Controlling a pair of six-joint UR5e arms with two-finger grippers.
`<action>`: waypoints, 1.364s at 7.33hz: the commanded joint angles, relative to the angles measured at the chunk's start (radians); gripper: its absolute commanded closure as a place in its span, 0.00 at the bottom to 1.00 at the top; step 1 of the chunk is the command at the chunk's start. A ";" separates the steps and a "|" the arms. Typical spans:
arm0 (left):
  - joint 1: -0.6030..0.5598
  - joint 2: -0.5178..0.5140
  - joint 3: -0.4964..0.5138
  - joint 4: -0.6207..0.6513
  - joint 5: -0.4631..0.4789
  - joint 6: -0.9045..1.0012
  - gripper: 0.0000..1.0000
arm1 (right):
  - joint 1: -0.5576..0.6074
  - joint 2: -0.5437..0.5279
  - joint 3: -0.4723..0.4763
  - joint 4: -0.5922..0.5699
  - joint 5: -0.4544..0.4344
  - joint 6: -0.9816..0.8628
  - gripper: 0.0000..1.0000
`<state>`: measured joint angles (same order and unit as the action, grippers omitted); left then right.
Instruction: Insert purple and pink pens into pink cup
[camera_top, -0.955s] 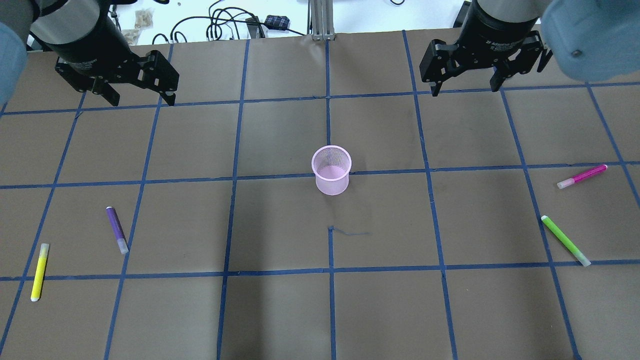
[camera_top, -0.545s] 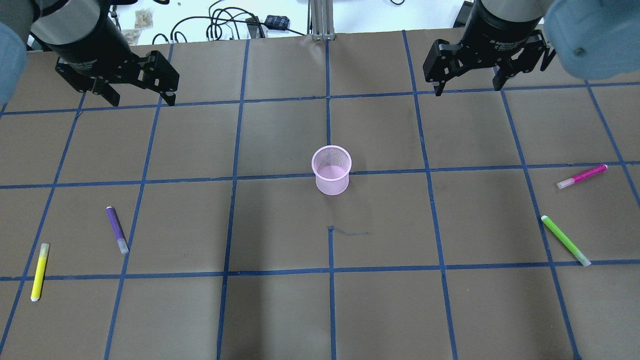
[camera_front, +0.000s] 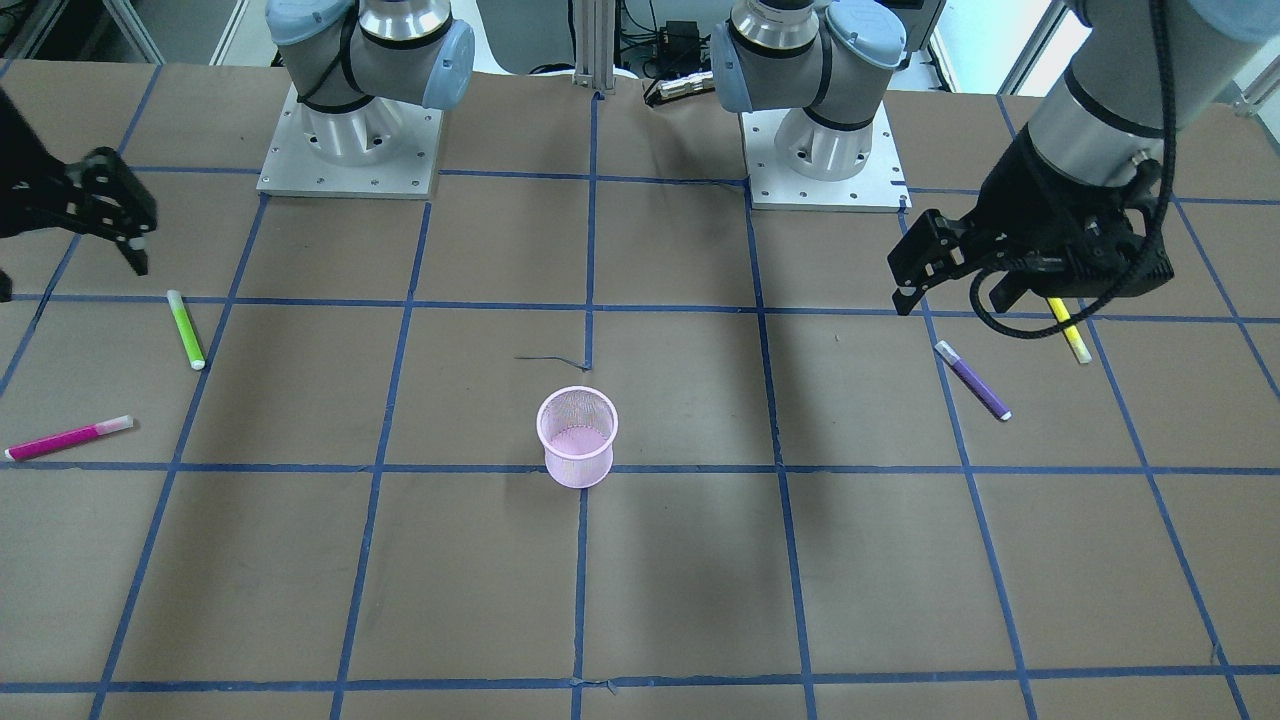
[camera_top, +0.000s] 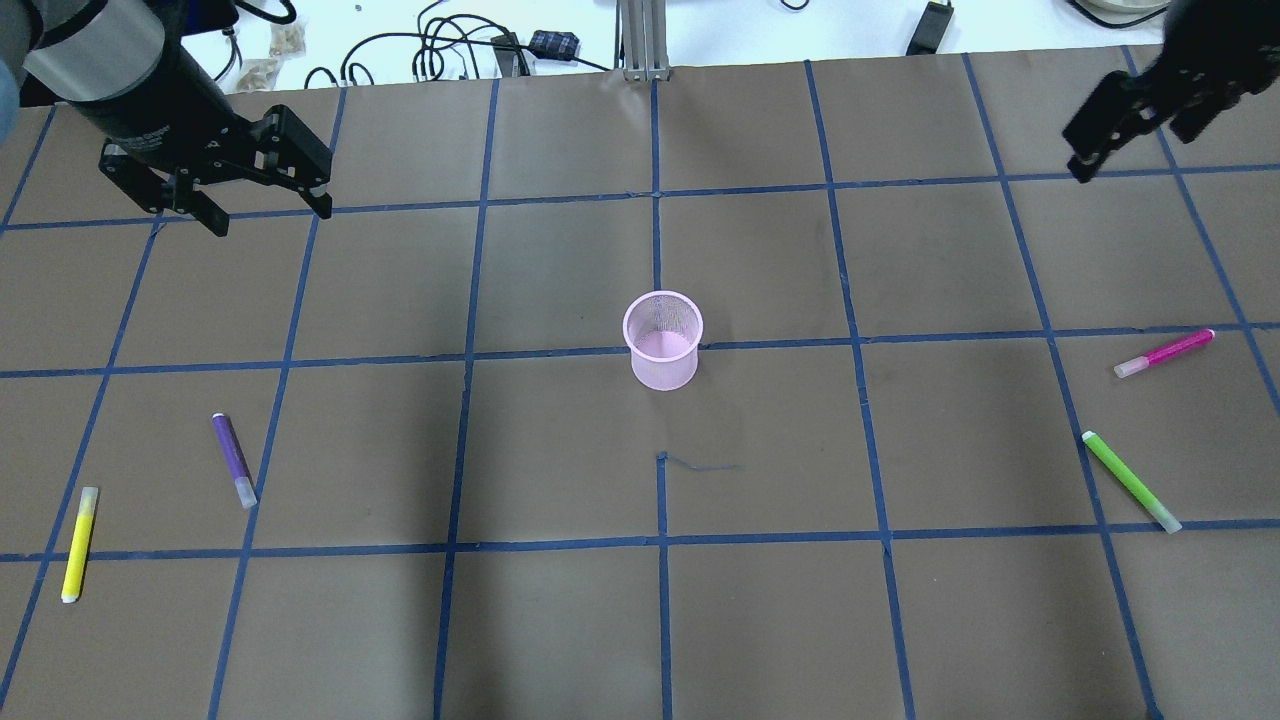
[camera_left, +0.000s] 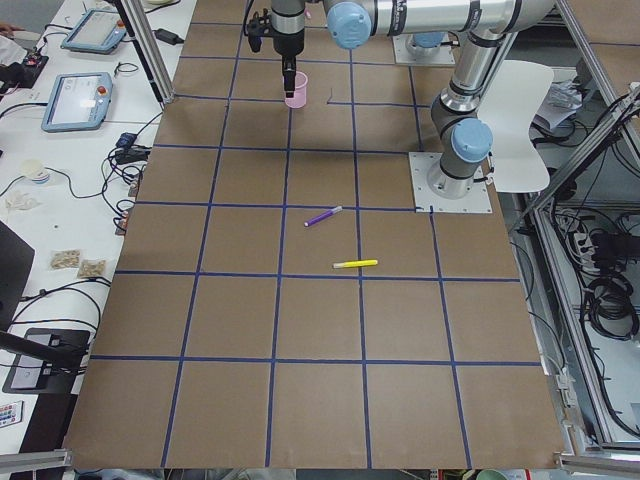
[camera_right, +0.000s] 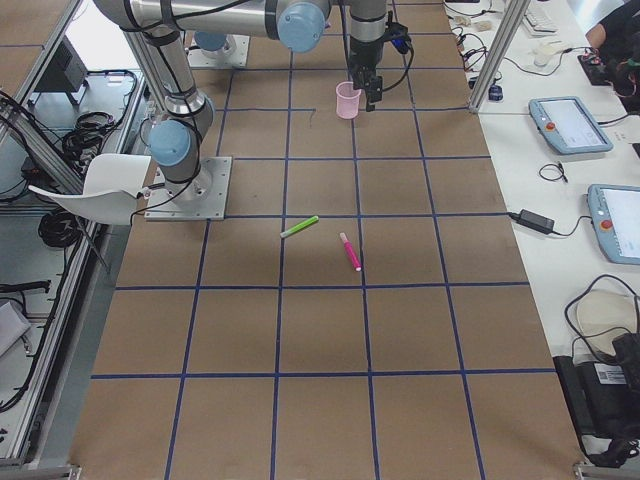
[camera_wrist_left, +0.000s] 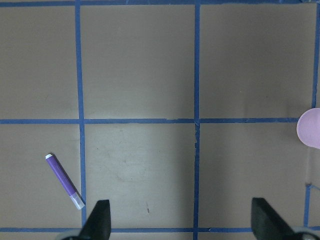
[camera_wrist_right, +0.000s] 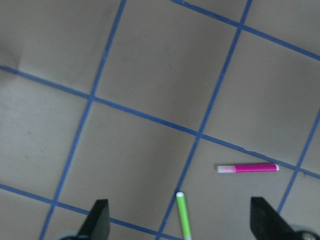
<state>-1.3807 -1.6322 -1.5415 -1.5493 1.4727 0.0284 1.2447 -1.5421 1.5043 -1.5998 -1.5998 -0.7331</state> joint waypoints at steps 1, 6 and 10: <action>0.102 -0.081 -0.017 -0.003 -0.031 -0.120 0.00 | -0.275 0.038 0.013 -0.009 0.007 -0.610 0.00; 0.288 -0.341 -0.120 0.214 0.092 -0.169 0.00 | -0.515 0.374 0.013 -0.117 0.204 -1.482 0.04; 0.376 -0.417 -0.126 0.143 0.123 -0.148 0.00 | -0.516 0.609 -0.049 -0.076 0.357 -1.780 0.07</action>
<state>-1.0151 -2.0421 -1.6659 -1.3727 1.5969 -0.1249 0.7297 -0.9844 1.4664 -1.7039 -1.2804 -2.4398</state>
